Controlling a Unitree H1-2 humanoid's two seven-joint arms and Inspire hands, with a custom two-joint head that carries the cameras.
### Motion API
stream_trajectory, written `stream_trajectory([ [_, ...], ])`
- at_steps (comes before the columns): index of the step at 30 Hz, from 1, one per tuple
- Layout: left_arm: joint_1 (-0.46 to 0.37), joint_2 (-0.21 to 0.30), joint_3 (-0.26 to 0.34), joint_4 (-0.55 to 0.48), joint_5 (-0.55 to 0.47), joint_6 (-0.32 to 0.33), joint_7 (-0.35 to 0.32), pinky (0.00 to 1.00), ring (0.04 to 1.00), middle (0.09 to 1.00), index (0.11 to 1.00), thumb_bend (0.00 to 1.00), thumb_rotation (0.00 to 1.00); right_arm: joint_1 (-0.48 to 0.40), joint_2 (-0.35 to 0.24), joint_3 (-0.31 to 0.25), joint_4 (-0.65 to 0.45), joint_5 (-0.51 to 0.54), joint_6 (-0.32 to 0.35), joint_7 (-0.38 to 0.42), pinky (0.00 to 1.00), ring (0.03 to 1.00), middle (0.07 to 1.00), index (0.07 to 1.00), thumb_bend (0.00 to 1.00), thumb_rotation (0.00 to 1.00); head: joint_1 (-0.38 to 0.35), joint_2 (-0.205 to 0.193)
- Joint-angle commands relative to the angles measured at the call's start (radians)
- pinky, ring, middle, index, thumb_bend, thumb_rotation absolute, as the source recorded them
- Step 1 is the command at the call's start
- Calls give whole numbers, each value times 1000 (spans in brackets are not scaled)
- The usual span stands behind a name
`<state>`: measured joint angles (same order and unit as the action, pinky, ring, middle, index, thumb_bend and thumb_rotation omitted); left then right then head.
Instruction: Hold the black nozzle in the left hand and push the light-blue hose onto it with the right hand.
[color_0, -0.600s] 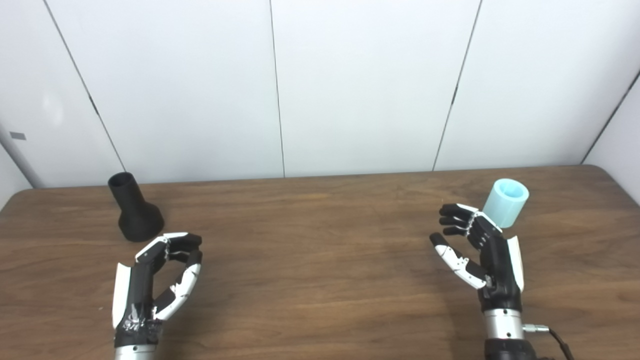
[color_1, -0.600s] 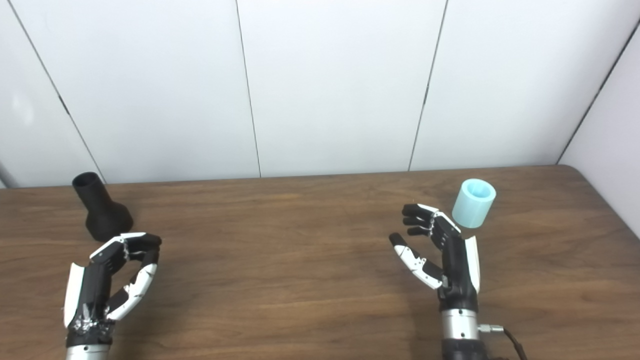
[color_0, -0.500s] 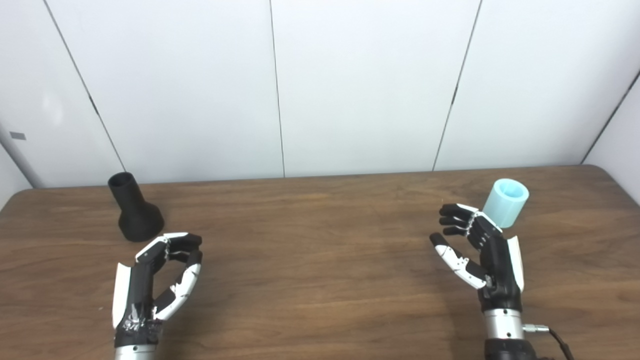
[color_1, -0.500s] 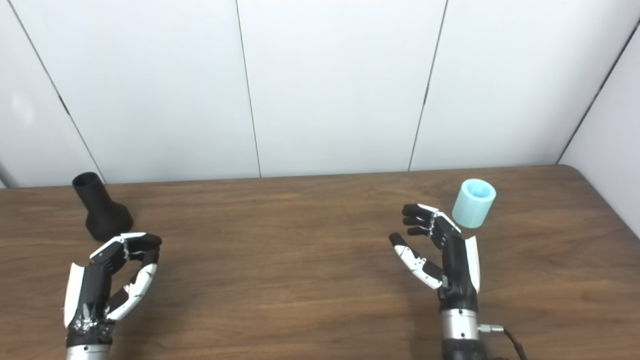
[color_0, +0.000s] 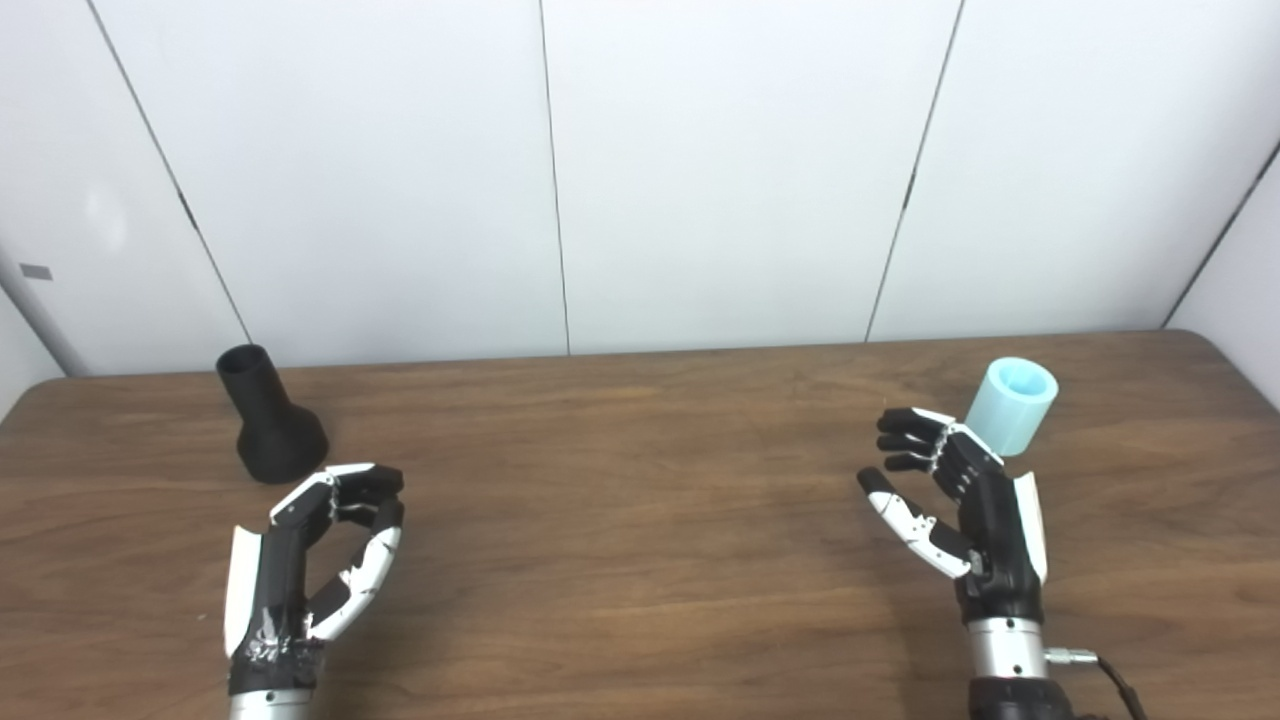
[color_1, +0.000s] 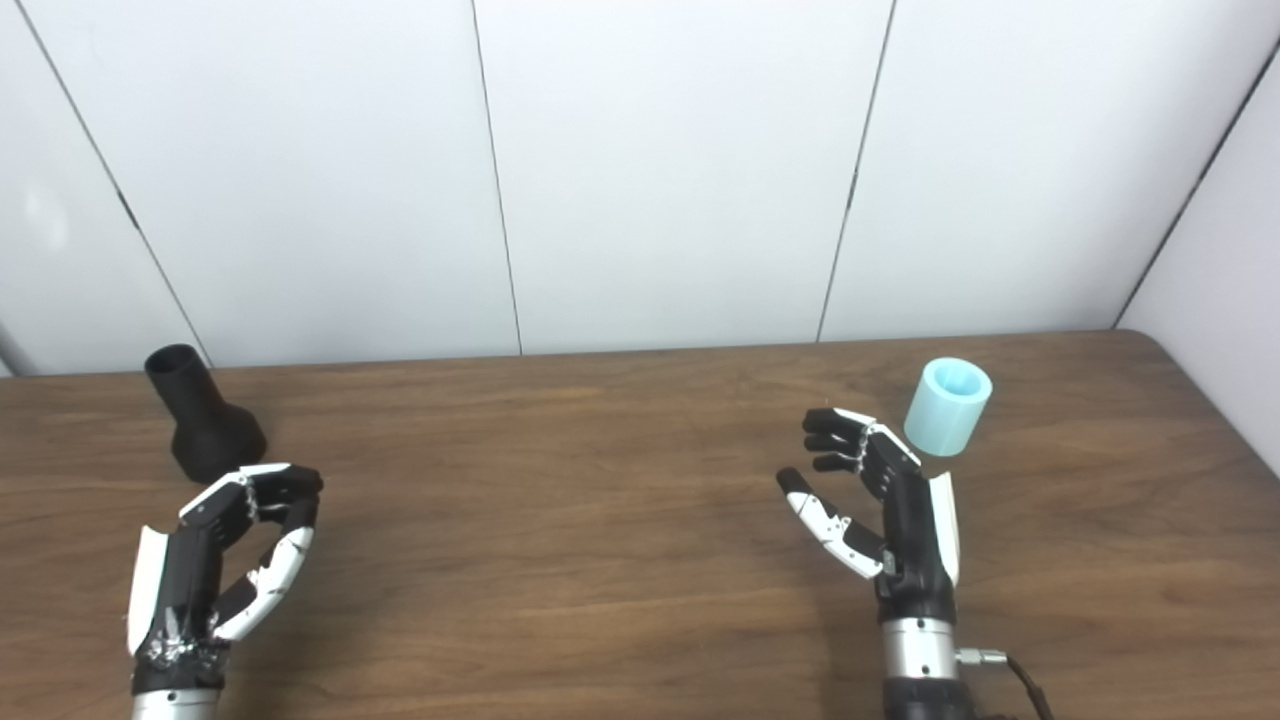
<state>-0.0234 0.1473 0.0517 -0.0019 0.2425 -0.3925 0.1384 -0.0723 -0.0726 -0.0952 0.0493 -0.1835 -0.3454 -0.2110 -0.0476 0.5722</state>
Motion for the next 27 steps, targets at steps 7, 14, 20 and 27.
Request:
stream_trajectory([
  [7, 39, -40, -15, 46, 58, 5, 34, 495, 578, 605, 618, 329, 236, 12, -29, -22, 20, 66, -13, 29, 569, 650, 676, 653, 271, 113, 164, -2],
  [14, 30, -91, -52, 33, 167, 32, 82, 517, 586, 619, 601, 308, 329, 8, -71, -46, 32, 133, -28, 69, 603, 674, 691, 670, 267, 17, 342, -12],
  [20, 22, -103, -70, 41, 213, 38, 111, 508, 594, 624, 605, 308, 396, 17, -61, -51, -55, 72, 58, 52, 570, 644, 666, 647, 234, 0, 365, -16],
  [27, 21, -105, -82, 36, 225, 55, 116, 478, 585, 624, 606, 283, 285, 27, -51, -46, -131, 73, 127, 65, 519, 621, 649, 621, 236, 148, 394, -23],
])
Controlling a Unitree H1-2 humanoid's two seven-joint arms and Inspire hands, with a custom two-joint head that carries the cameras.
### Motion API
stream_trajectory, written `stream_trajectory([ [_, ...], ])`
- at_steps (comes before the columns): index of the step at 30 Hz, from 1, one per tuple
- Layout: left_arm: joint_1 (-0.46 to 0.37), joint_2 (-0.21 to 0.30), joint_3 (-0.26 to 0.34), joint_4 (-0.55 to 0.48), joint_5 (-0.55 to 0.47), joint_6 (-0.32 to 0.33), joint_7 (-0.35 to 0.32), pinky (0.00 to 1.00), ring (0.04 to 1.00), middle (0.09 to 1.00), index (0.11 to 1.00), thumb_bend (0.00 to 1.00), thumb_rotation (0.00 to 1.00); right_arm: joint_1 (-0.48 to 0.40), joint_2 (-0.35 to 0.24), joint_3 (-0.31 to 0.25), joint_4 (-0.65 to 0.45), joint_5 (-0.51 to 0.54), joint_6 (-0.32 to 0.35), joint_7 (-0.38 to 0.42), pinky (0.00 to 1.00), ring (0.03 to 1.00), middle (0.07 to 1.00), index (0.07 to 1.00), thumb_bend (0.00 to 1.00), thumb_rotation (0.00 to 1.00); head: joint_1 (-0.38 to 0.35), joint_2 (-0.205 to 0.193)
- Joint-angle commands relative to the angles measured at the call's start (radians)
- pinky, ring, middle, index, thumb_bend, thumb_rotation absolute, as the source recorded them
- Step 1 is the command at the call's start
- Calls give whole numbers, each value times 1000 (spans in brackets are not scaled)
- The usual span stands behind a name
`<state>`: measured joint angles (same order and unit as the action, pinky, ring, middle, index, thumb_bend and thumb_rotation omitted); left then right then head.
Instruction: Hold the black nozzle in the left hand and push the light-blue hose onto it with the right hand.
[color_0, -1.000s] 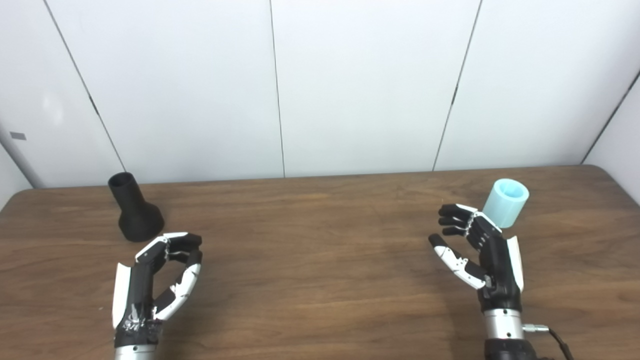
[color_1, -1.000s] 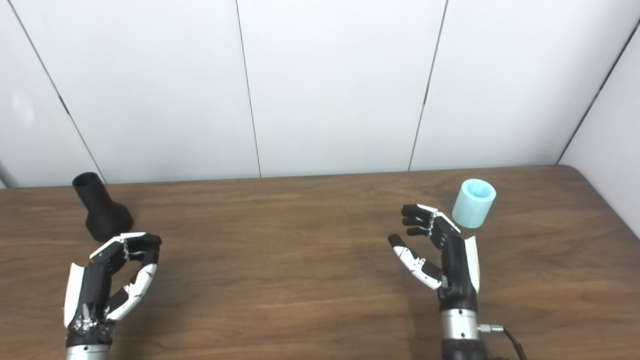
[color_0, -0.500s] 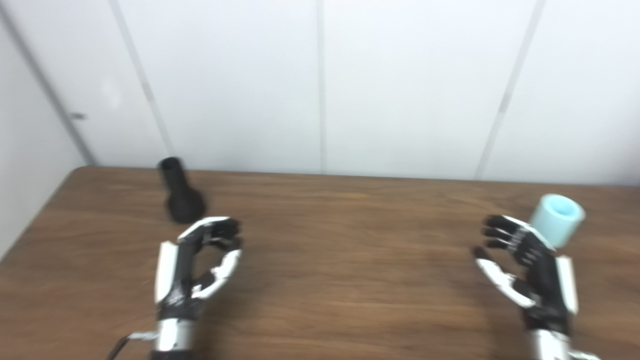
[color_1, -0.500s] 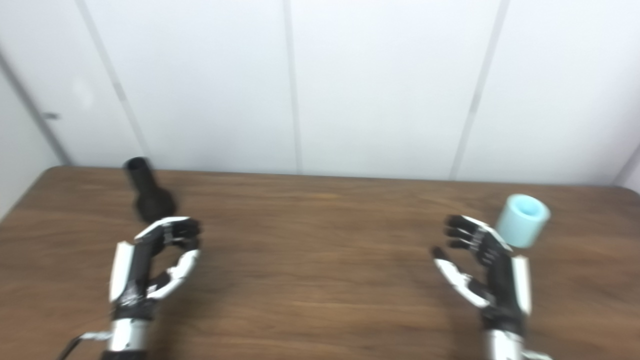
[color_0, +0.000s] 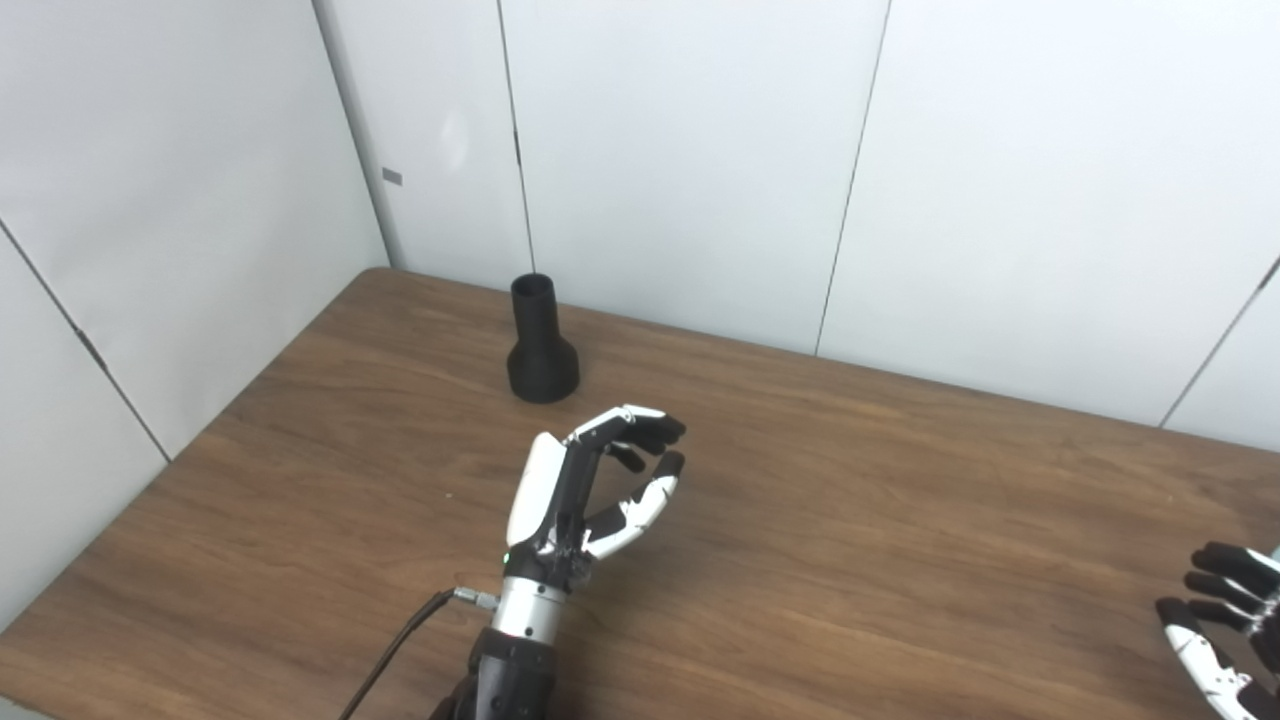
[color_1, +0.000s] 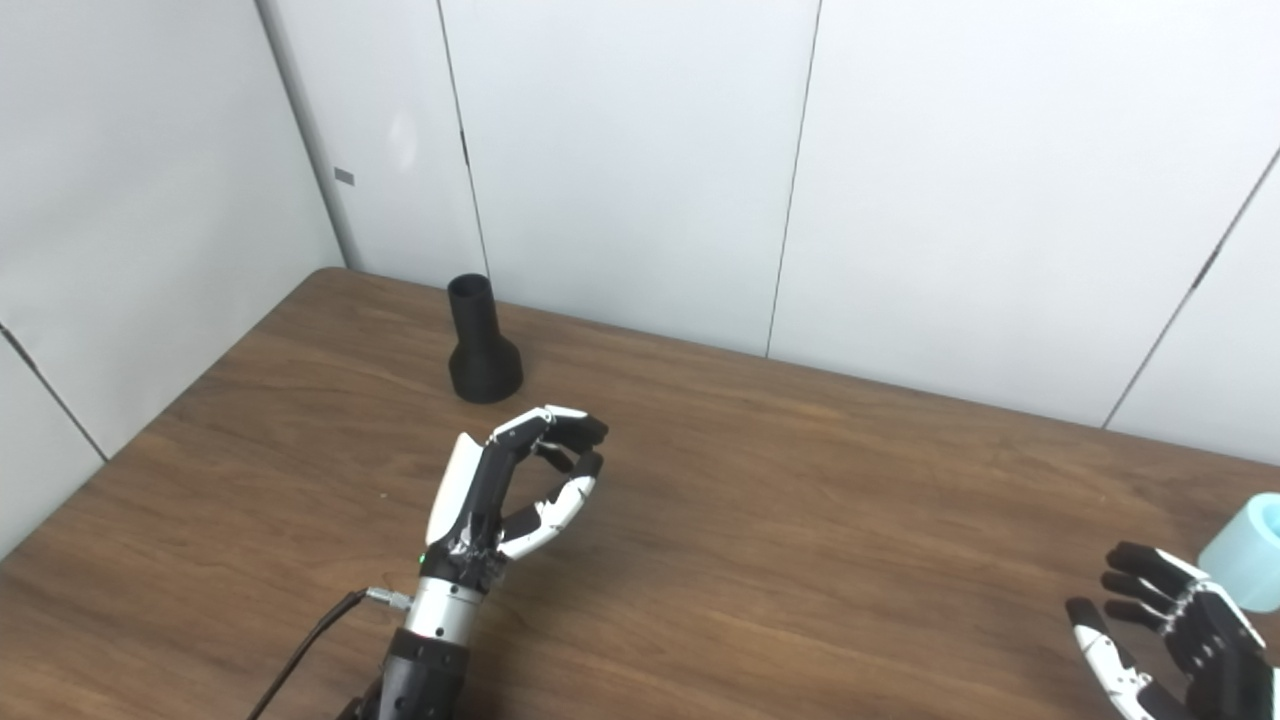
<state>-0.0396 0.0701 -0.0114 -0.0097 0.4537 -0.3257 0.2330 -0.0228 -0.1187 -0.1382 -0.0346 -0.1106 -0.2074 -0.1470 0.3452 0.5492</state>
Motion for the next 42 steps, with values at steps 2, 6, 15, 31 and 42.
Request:
stream_trajectory([
  [2, 37, -27, -21, 47, 13, -17, 25, 471, 582, 625, 605, 280, 293, -19, -2, -1, -65, -12, 3, -1, 500, 608, 639, 609, 236, 176, 1, 0],
  [6, 38, -27, -23, 47, -3, -16, 20, 487, 589, 625, 605, 277, 302, -18, 1, 2, -84, -27, 12, -2, 483, 596, 629, 597, 234, 213, 1, 0],
  [15, 43, -31, -19, 32, -15, -13, 24, 532, 635, 661, 676, 482, 321, -9, 9, 7, -140, -22, 61, 9, 475, 600, 631, 594, 197, 179, -3, 0],
  [31, 17, -9, 56, 58, 26, -6, 115, 956, 901, 919, 977, 943, 451, 2, 25, 12, -226, -34, 131, 17, 453, 588, 620, 576, 148, 60, 6, 13],
  [42, -39, 41, 106, 117, 5, 54, 145, 773, 870, 925, 997, 928, 431, 1, 31, 15, -256, -36, 165, 25, 422, 565, 602, 554, 121, 1, 13, 4],
])
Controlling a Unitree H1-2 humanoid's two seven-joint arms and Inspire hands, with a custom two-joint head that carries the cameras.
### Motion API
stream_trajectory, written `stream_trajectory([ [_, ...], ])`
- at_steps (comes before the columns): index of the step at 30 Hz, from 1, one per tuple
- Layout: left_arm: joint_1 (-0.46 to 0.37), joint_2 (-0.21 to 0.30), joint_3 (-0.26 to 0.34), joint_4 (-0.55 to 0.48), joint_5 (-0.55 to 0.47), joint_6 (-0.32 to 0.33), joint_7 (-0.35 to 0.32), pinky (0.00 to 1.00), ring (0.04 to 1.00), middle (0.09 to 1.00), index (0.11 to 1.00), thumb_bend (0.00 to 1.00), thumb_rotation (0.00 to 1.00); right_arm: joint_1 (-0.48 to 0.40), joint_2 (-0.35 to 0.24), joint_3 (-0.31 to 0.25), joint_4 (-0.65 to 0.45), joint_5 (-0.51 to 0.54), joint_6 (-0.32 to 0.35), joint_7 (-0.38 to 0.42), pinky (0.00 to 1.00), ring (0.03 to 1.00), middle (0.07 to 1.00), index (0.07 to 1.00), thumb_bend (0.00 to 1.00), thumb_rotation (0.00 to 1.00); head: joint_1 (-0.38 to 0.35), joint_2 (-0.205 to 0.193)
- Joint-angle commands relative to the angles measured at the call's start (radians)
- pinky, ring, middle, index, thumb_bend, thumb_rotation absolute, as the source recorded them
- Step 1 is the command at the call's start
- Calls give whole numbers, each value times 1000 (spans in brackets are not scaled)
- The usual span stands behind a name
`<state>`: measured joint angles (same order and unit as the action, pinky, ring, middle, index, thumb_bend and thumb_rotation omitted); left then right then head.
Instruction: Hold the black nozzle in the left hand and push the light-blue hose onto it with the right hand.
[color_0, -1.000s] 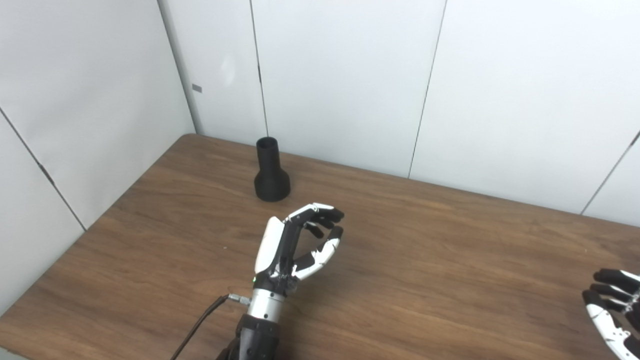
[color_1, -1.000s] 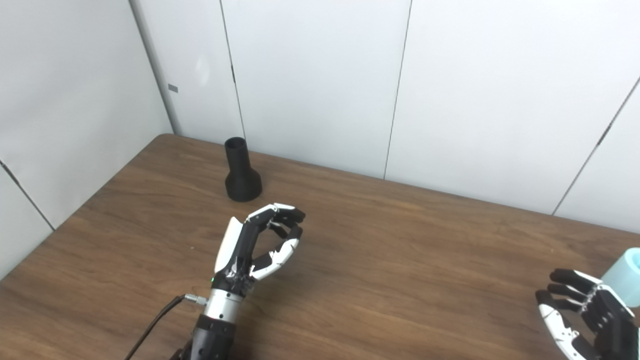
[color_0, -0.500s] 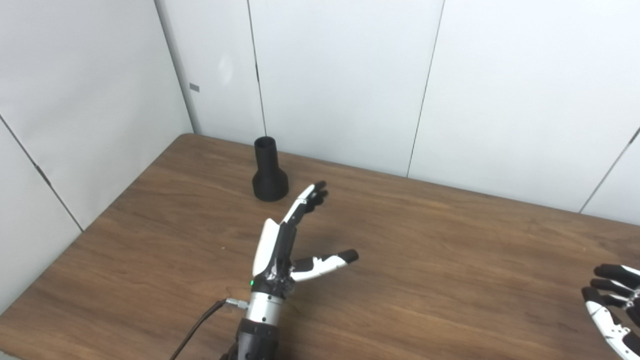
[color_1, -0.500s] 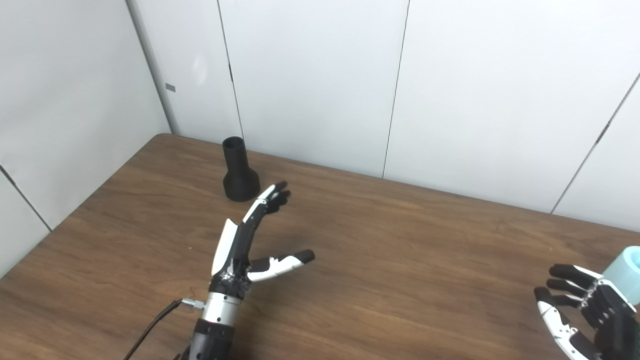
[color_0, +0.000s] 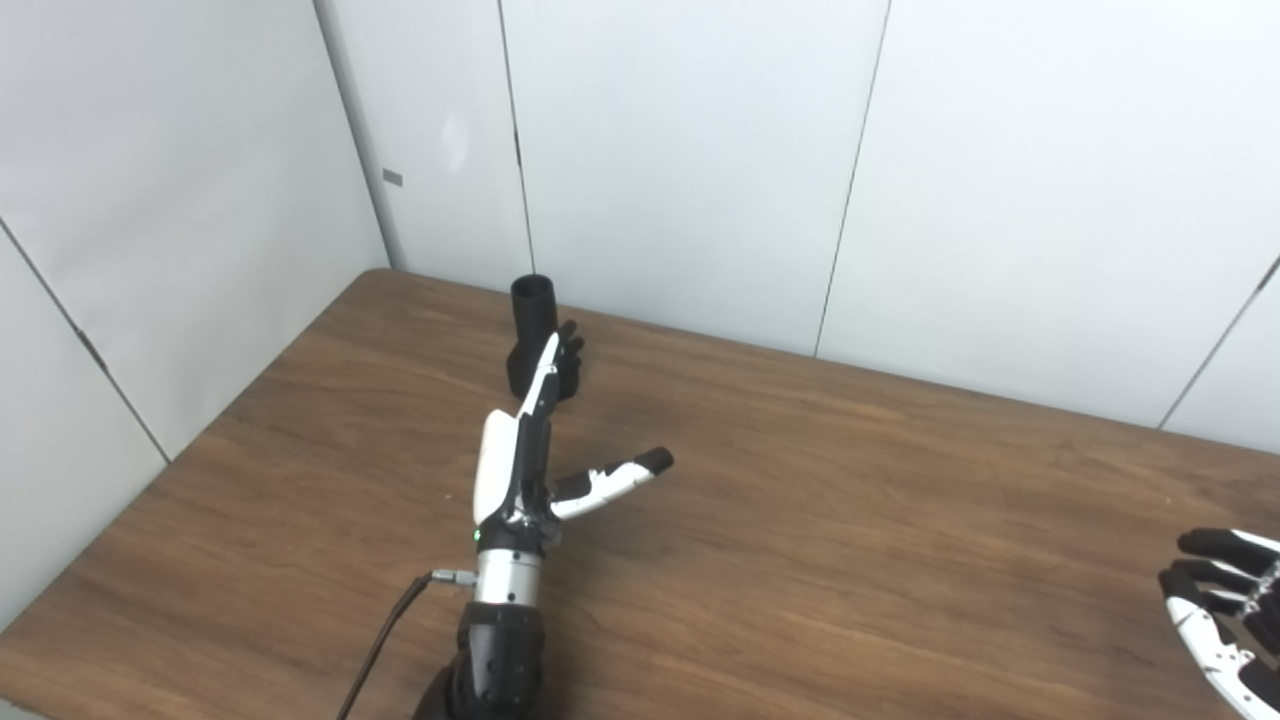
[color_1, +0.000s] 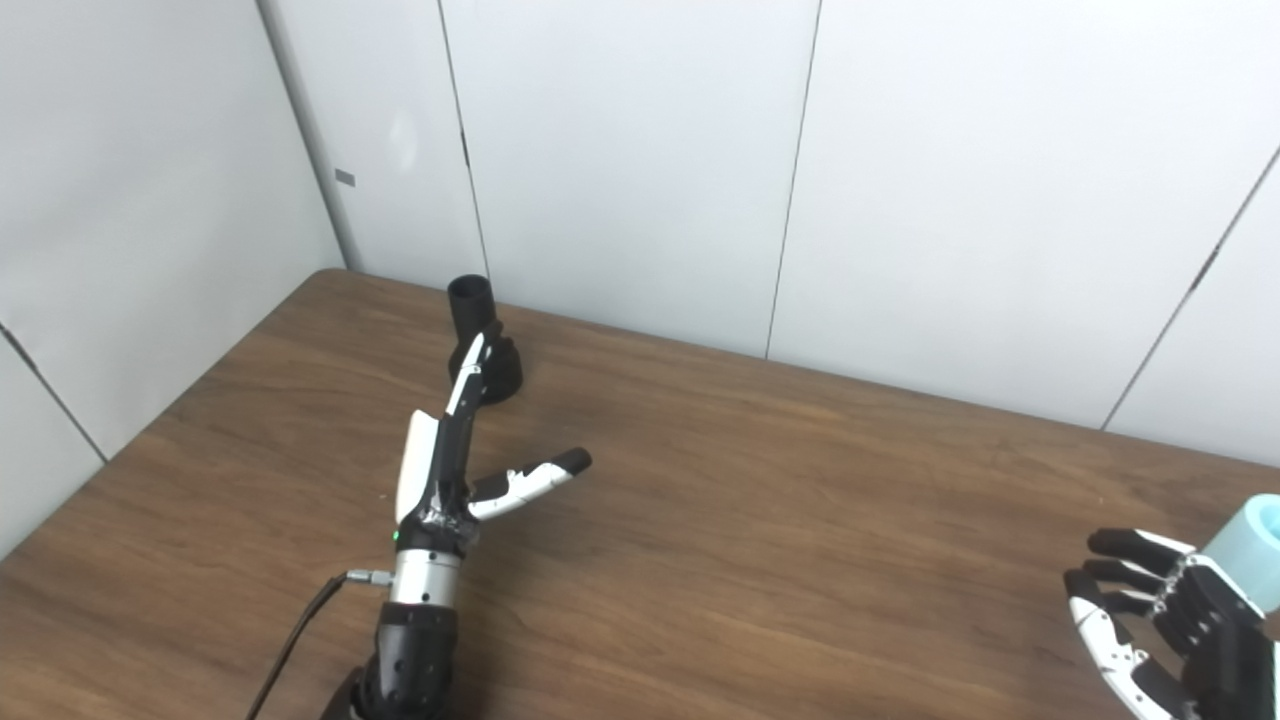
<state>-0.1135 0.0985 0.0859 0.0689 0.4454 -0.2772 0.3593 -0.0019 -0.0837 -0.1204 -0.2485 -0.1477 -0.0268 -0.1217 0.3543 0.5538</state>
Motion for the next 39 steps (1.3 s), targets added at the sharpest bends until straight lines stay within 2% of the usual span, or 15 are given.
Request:
stream_trajectory([
  [1, 33, 12, 13, 30, 13, 15, 19, 764, 865, 922, 991, 918, 407, -20, -5, -2, -43, -1, -14, 1, 424, 568, 603, 556, 111, 0, 5, -1],
  [3, 28, 14, 31, 27, -5, 29, 23, 777, 865, 918, 982, 925, 382, -20, -7, -1, -46, -7, -7, 3, 426, 570, 605, 558, 99, 0, 7, -3],
  [5, 23, 24, 43, 33, -6, 38, 28, 816, 888, 933, 990, 942, 401, -22, -4, -2, -47, 1, -6, 4, 420, 567, 604, 553, 102, 0, 10, -5],
  [8, 17, 44, 57, 38, 6, 47, 41, 786, 869, 912, 971, 952, 418, -24, -2, -2, -49, 1, -8, 2, 406, 556, 593, 540, 100, 2, 15, -7],
  [12, 19, 62, 72, 24, -17, 53, 36, 825, 878, 904, 960, 971, 423, -22, 2, 0, -62, -10, 12, -1, 405, 556, 594, 532, 99, 51, 18, -9],
  [15, 19, 72, 79, 22, -29, 49, 33, 865, 898, 909, 968, 978, 417, -19, 5, 1, -73, -32, 36, -6, 417, 561, 598, 543, 139, 92, 18, -9],
  [17, 20, 74, 83, 19, -27, 46, 44, 854, 894, 905, 968, 975, 419, -18, 8, 1, -80, -37, 43, -5, 415, 560, 598, 547, 152, 96, 18, -9],
  [21, 17, 84, 89, 45, -14, 14, 78, 839, 881, 894, 961, 952, 415, -21, 17, 1, -92, -31, 58, -3, 411, 554, 591, 541, 157, 45, 19, -14],
  [27, 5, 116, 87, 102, -5, -8, 103, 803, 873, 903, 967, 959, 440, -22, 16, 1, -96, -39, 64, -2, 407, 551, 586, 537, 142, 21, 22, -19],
  [30, 2, 125, 87, 100, 17, 11, 116, 788, 853, 891, 963, 968, 455, -21, 13, 1, -100, -45, 73, 0, 407, 552, 588, 536, 132, 20, 24, -20],
  [33, 1, 129, 86, 90, 6, 35, 100, 784, 846, 888, 964, 987, 459, -22, 12, 0, -99, -45, 72, 0, 407, 553, 589, 537, 132, 21, 26, -19],
  [39, 6, 150, 76, 14, -25, 200, -32, 794, 891, 922, 980, 1000, 475, -22, 15, 0, -109, -33, 81, 4, 409, 550, 587, 536, 129, 3, 28, -22],
])
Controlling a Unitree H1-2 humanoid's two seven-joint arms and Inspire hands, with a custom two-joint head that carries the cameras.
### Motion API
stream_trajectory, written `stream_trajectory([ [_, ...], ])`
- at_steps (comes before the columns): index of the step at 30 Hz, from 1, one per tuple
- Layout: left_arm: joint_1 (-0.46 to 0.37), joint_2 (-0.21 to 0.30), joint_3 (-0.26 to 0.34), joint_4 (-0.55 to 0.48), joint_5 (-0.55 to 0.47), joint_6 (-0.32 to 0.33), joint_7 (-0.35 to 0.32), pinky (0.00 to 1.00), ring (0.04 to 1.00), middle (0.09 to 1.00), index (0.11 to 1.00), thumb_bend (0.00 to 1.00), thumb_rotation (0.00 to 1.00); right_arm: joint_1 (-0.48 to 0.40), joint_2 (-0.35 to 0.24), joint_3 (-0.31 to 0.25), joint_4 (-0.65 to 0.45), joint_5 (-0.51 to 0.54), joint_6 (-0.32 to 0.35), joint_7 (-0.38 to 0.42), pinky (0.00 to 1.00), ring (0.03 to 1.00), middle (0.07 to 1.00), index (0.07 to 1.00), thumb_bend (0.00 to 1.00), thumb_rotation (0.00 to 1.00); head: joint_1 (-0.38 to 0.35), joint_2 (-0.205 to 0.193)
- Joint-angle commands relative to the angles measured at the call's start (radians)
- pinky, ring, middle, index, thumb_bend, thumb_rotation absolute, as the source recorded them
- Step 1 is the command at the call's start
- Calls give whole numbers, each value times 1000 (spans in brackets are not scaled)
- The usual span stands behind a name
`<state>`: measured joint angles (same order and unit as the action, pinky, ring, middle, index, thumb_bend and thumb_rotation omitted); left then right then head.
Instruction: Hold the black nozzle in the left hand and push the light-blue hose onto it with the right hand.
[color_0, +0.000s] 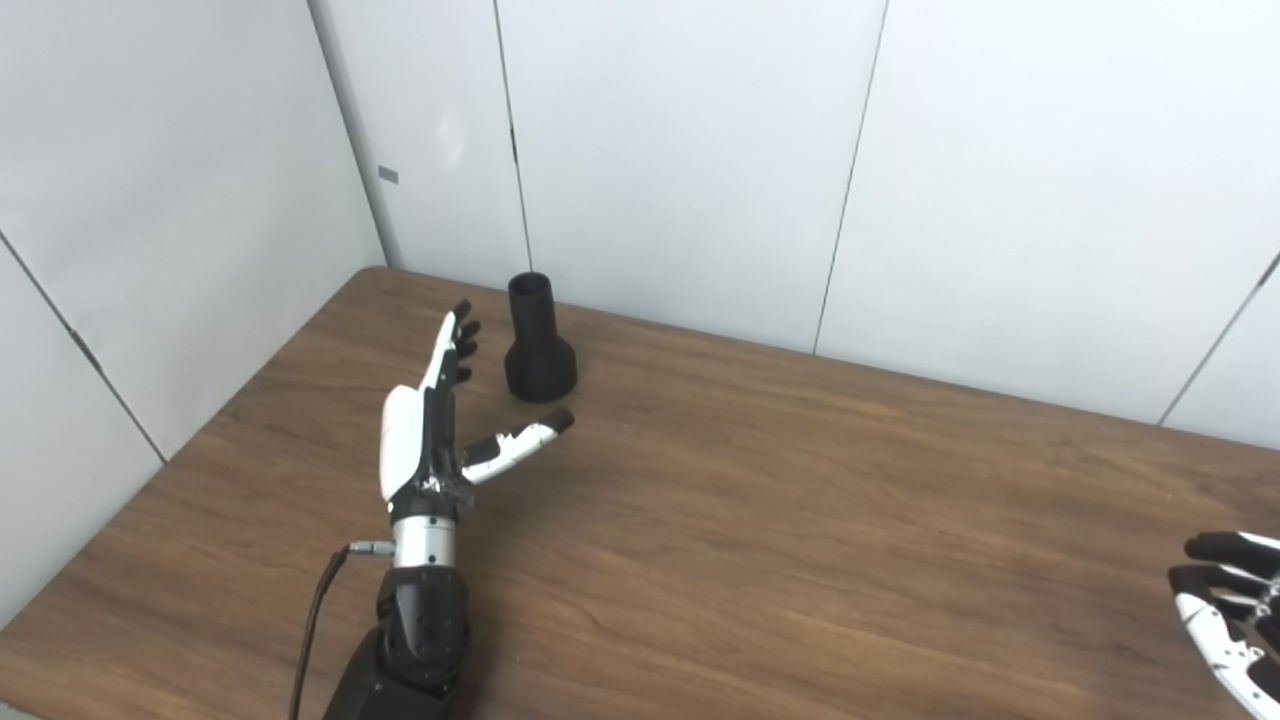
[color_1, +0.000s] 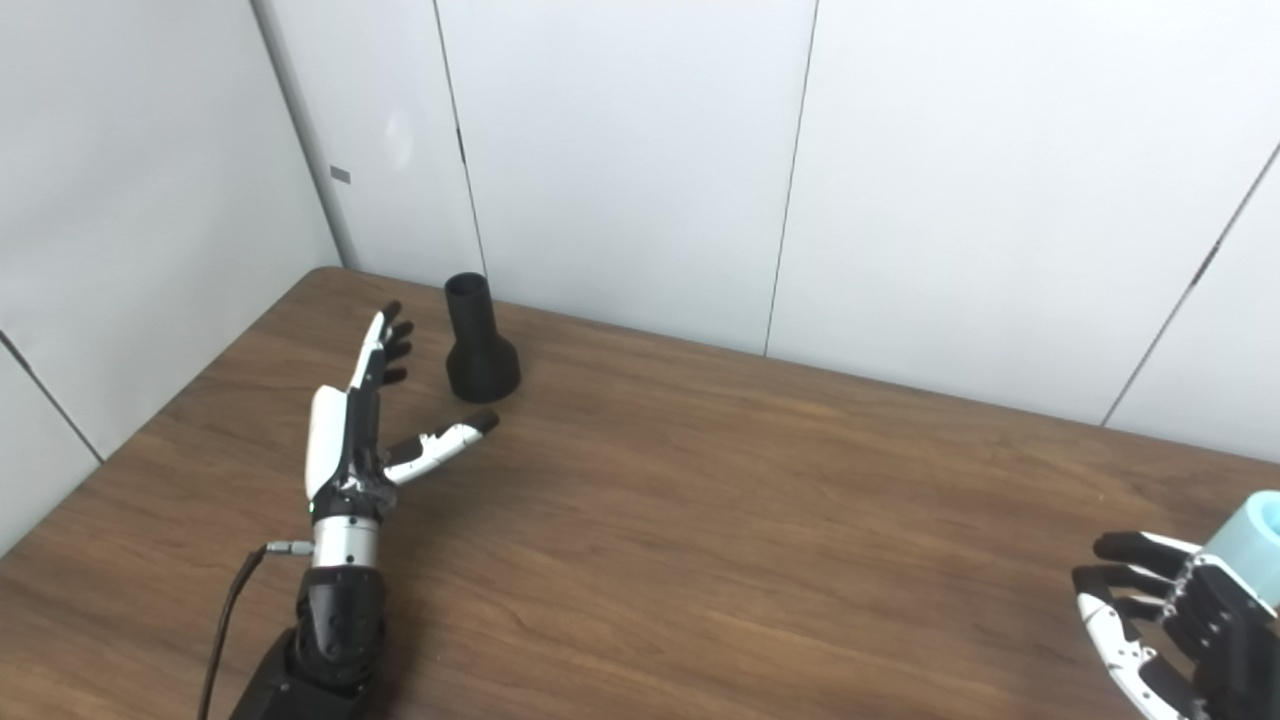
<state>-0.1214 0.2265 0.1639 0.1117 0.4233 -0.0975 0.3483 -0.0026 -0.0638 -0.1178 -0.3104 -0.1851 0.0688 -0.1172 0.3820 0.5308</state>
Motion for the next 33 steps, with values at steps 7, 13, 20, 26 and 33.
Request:
stream_trajectory([
  [7, 1, 60, -13, -75, -21, 180, -146, 826, 936, 971, 1000, 1000, 450, -21, -3, -4, -47, 7, -18, -2, 410, 553, 587, 533, 123, 0, 3, 0],
  [13, -23, 66, -8, -54, -42, 200, -155, 842, 950, 988, 1000, 1000, 426, -22, -4, -2, -51, 4, -8, 0, 403, 549, 587, 533, 121, 0, 6, -3],
  [20, -54, 84, -3, -37, -66, 222, -170, 910, 975, 998, 1000, 1000, 451, -20, -3, 0, -65, 7, 6, 5, 410, 555, 591, 537, 117, 0, 10, -7],
  [26, -78, 94, -5, -18, -74, 254, -173, 912, 975, 991, 1000, 1000, 466, -20, -6, 1, -68, -10, 14, 3, 413, 553, 589, 536, 117, 0, 12, -9],
  [33, -104, 102, -9, 1, -79, 291, -182, 884, 965, 973, 1000, 1000, 417, -21, -9, -1, -65, 0, 5, 4, 407, 550, 585, 532, 111, 0, 12, -6],
])
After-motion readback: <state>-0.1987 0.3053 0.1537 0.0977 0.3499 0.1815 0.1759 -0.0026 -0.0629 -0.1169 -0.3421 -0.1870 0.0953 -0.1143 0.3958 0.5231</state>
